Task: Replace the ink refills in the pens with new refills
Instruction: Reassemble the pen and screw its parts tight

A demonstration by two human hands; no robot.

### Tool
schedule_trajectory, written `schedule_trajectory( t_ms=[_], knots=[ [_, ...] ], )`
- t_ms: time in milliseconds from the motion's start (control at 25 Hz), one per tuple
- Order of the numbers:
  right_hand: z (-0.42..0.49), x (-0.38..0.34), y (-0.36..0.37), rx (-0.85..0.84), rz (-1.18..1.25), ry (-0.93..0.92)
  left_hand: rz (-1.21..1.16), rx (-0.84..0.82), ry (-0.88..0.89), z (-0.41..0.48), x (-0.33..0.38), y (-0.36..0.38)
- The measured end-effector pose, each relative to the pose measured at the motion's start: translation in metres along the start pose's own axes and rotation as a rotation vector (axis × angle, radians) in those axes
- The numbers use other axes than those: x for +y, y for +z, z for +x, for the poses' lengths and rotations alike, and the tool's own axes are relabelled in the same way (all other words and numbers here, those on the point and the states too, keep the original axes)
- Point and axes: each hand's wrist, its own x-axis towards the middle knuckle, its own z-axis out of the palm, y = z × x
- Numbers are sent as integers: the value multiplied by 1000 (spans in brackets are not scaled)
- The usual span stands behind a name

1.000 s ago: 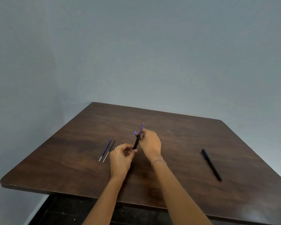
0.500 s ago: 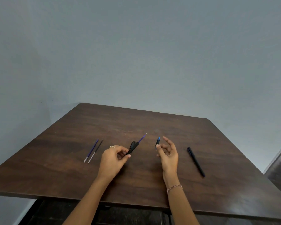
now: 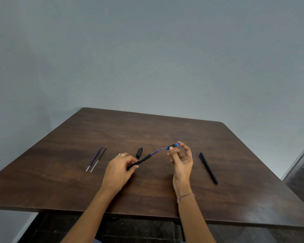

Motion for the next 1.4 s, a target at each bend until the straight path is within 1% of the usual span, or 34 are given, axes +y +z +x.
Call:
schedule_trajectory(
  t_ms=[160, 440, 680, 840, 1120, 1320, 1400],
  knots=[
    [1, -1, 0, 15, -1, -1, 21, 0, 17, 0, 0, 0],
    [0, 3, 3, -67, -75, -29, 20, -6, 24, 0, 0, 0],
    [2, 1, 0, 10, -38, -58, 1, 9, 31, -1, 0, 0],
    [0, 1, 2, -44, -67, -54, -9, 3, 30, -1, 0, 0],
    [2, 2, 0, 14, -53, -73, -11, 8, 42, -1, 0, 0],
    [1, 3, 2, -54, -77, -71, -5, 10, 39, -2, 1, -1],
    [1, 4, 2, -42, -75, -71, -6, 10, 36, -2, 1, -2]
  ],
)
